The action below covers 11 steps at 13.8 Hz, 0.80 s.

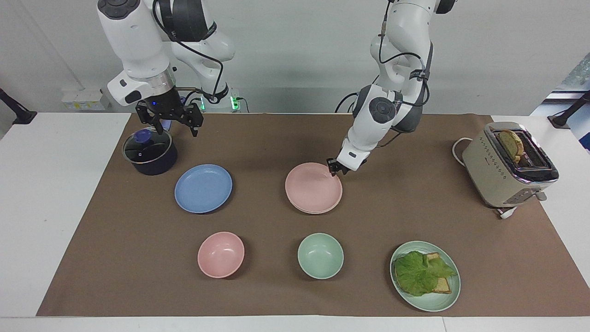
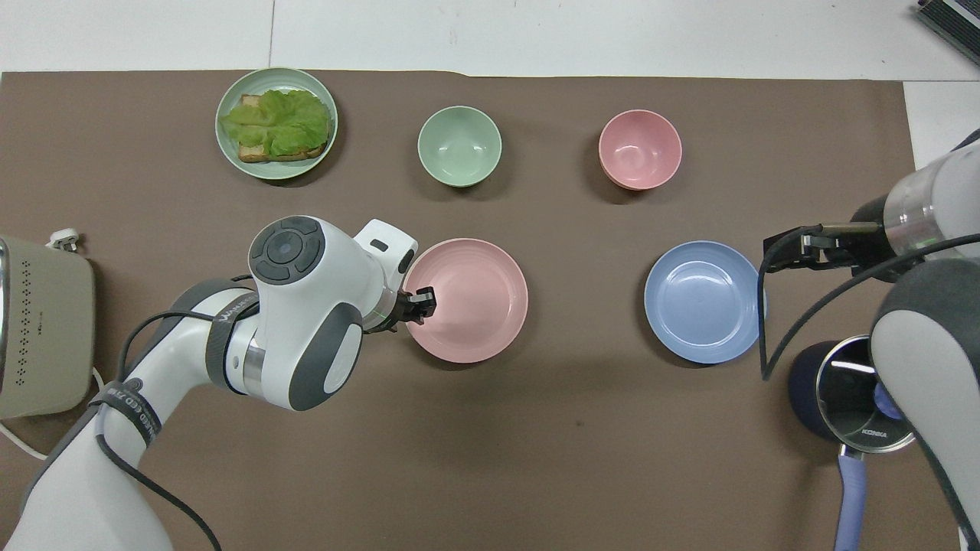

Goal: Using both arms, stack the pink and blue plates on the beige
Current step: 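Carry the pink plate with the left gripper onto the beige plate, then open the left gripper and withdraw while the right gripper reaches the blue plate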

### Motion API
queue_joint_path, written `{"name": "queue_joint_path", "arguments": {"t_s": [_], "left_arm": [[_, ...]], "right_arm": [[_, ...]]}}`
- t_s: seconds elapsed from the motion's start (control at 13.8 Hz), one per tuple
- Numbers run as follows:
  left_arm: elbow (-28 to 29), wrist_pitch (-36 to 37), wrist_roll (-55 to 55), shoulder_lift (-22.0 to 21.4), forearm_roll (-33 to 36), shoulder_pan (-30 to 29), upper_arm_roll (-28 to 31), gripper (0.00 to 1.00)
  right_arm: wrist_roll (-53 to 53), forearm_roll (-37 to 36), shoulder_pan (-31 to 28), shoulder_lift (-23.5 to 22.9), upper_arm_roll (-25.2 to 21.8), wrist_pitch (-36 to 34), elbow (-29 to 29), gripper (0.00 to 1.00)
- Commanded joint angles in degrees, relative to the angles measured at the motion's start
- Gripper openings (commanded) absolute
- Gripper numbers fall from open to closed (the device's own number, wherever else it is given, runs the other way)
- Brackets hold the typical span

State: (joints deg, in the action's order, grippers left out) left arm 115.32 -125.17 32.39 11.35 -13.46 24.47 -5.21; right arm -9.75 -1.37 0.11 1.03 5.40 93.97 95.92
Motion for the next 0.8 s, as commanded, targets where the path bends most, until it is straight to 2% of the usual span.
{"name": "queue_joint_path", "arguments": {"t_s": [0.0,0.22,0.36,0.58,0.73], "left_arm": [[-0.35,0.10,-0.57,-0.63,-0.34,-0.91,1.26,1.00],[-1.75,2.64,-5.74,-1.16,1.76,-7.14,1.35,1.00],[-2.55,5.02,-10.22,-1.51,4.57,-11.18,1.35,1.00],[-3.08,7.83,-19.44,-2.65,6.78,-17.86,1.35,1.00],[-3.25,8.28,-24.54,-3.70,9.24,-21.55,1.35,1.00]], "right_arm": [[1.75,1.10,-0.72,0.11,0.05,0.77,0.41,1.00],[1.75,1.19,-0.81,0.11,0.13,1.74,0.50,1.00],[2.19,2.32,-1.68,1.16,0.05,3.74,2.77,1.00],[8.85,4.61,-4.84,3.27,0.05,11.73,11.72,1.00],[12.20,5.23,-6.43,2.49,0.05,18.58,17.34,1.00]]}}
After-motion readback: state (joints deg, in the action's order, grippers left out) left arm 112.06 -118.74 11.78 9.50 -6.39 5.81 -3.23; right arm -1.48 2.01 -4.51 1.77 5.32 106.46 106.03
